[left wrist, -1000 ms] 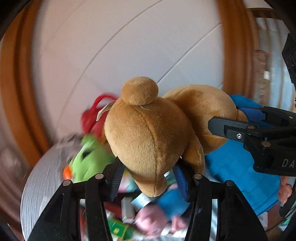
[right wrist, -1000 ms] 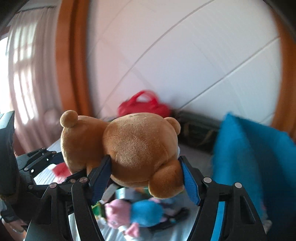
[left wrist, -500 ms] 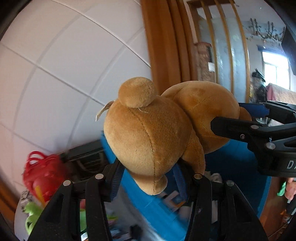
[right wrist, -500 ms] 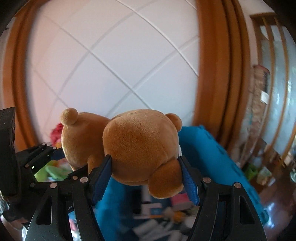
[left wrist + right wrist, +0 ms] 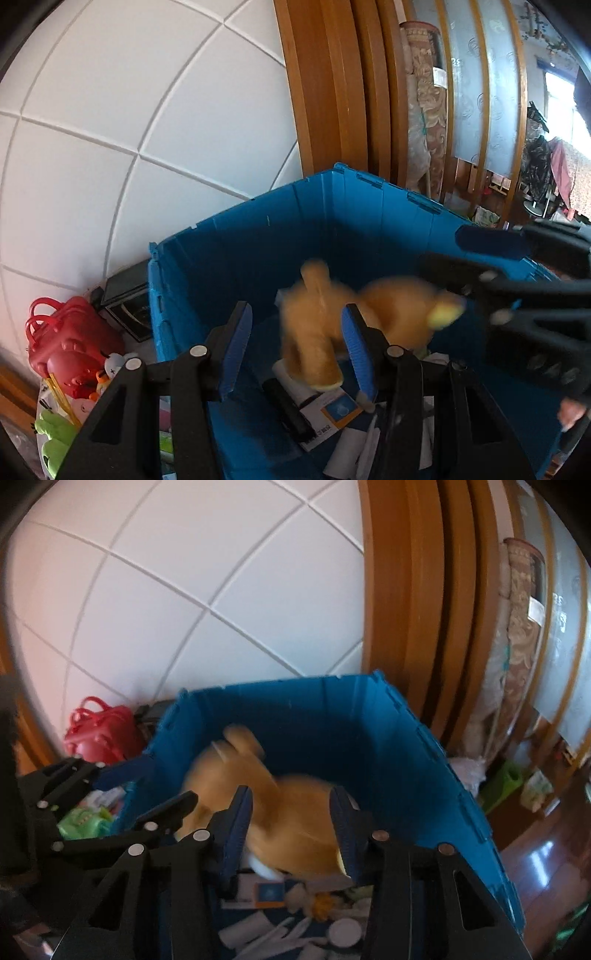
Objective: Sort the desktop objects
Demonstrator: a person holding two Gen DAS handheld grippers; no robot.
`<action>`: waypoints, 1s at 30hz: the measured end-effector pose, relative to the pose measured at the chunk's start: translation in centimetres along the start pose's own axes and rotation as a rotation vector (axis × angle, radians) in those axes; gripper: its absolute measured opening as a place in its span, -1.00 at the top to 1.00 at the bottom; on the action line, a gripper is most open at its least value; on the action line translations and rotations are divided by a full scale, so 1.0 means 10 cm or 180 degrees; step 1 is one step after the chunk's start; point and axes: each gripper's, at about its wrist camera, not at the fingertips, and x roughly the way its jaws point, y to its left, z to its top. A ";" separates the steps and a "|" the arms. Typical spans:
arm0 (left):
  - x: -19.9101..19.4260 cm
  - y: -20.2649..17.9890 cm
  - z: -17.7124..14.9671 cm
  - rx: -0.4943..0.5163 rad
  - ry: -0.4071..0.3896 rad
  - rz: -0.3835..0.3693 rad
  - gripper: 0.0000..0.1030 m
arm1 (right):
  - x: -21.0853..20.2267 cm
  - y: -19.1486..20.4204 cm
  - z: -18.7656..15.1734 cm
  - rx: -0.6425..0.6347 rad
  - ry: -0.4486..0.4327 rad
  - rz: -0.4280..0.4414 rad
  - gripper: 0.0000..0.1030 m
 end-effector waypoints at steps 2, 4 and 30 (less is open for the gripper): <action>0.04 -0.03 0.00 0.0027 -0.0003 0.0078 0.03 | 0.08 -0.02 -0.02 0.0010 0.0060 0.0003 0.16; 0.01 -0.09 -0.02 0.0025 0.0019 0.0122 0.03 | 0.12 -0.04 -0.04 0.0000 0.0109 -0.0002 0.16; -1.61 0.06 -0.82 -0.0601 -0.0925 0.0289 -0.94 | -1.07 0.16 -0.72 -0.0042 -0.0425 -0.0284 -1.00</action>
